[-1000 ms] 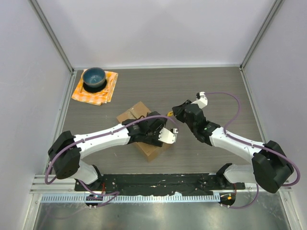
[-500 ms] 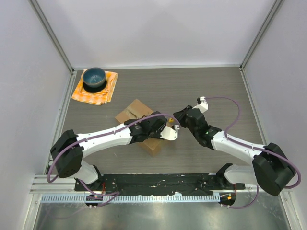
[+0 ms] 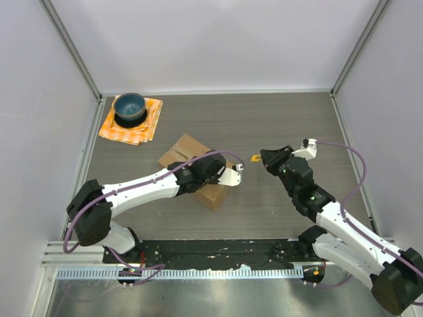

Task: Unpack the express box
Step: Adjust the express box at the center of the board.

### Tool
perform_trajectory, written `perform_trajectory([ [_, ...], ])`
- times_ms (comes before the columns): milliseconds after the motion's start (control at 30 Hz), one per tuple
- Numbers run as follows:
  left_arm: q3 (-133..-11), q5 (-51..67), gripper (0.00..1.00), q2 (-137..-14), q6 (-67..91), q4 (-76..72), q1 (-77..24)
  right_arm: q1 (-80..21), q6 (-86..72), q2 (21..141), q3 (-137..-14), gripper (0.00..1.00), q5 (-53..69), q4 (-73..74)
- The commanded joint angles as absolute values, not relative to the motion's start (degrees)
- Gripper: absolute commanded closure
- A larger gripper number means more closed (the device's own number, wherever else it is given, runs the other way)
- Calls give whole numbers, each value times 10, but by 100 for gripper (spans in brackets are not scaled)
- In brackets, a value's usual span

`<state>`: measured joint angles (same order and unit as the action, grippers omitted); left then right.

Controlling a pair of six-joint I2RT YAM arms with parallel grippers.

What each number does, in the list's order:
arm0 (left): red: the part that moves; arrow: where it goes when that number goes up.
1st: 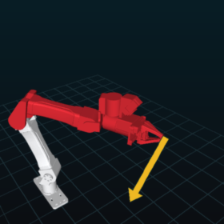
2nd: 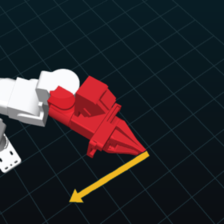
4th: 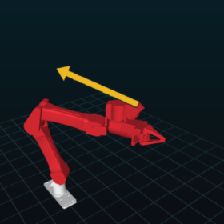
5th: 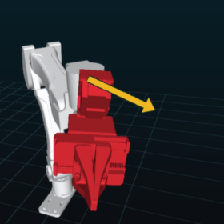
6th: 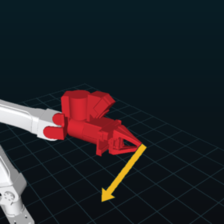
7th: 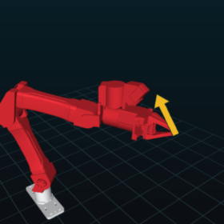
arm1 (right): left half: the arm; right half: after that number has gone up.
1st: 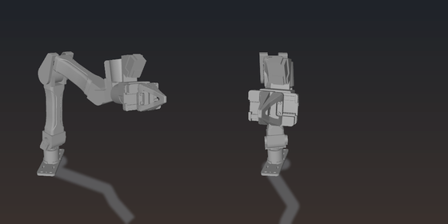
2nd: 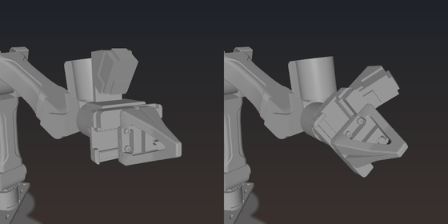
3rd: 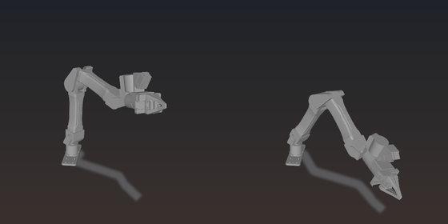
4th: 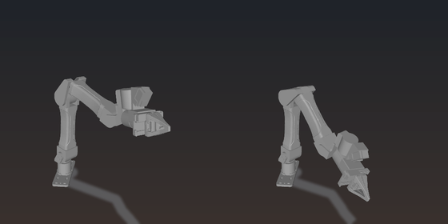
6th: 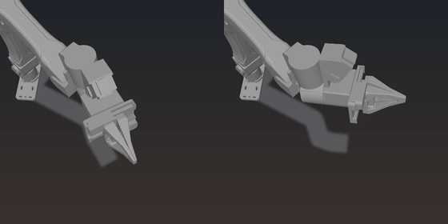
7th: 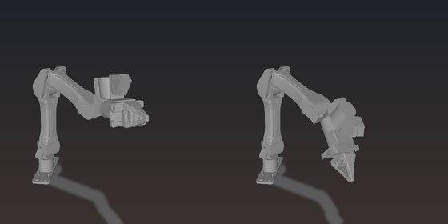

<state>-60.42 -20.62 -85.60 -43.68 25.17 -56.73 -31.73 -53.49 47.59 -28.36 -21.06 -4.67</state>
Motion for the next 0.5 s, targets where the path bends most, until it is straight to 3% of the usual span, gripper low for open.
perform_trajectory([
  [0, -629, -231, 81, -831, -430, 251, -553, -316, -548, 452, -263, 99, -209, -24],
  [100, -629, -229, 54, -825, -430, 266, -553, -316, -538, 468, -267, 99, -225, -29],
  [133, -627, -230, 29, -824, -429, 268, -553, -316, -533, 492, -278, 99, -227, -36],
  [200, -612, -241, 0, -817, -432, 267, -553, -316, -515, 517, -295, 99, -226, -58],
  [467, -654, -221, 0, -793, -398, 324, -520, -309, -486, 620, -352, 99, -216, -124],
])
